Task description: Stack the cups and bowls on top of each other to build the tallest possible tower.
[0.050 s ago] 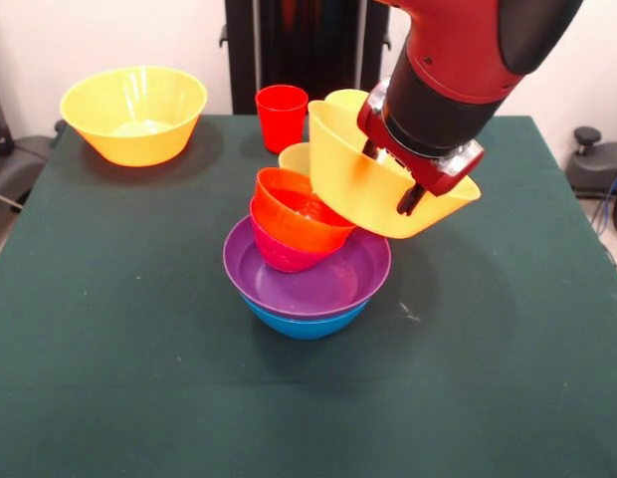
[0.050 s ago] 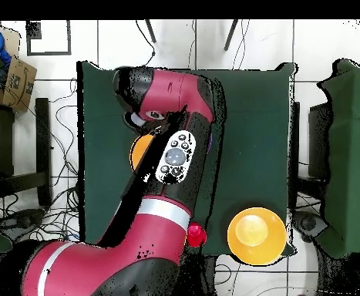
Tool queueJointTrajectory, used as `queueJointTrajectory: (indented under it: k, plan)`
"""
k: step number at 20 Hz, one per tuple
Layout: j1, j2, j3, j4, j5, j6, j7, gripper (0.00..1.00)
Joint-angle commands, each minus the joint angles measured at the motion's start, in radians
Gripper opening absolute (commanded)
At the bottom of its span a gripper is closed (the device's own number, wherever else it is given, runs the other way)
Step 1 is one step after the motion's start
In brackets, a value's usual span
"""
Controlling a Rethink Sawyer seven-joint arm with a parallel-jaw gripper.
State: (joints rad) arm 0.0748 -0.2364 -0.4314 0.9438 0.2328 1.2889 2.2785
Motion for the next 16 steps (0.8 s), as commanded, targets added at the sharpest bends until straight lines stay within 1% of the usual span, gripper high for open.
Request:
queueJointTrajectory:
  k: [1, 6, 9, 10, 16]
  plan:
    - [-0.022, 0.014, 0.058, -0.043, -0.017, 0.101, 0.111, 1.0]
    - [-0.023, 0.027, 0.057, -0.063, -0.017, 0.103, 0.124, 1.0]
    - [-0.022, 0.038, 0.053, -0.064, -0.022, 0.074, 0.132, 1.0]
    - [-0.014, 0.037, 0.054, -0.045, -0.023, 0.048, 0.139, 1.0]
    - [0.002, 0.043, 0.05, -0.004, -0.022, -0.031, 0.176, 1.0]
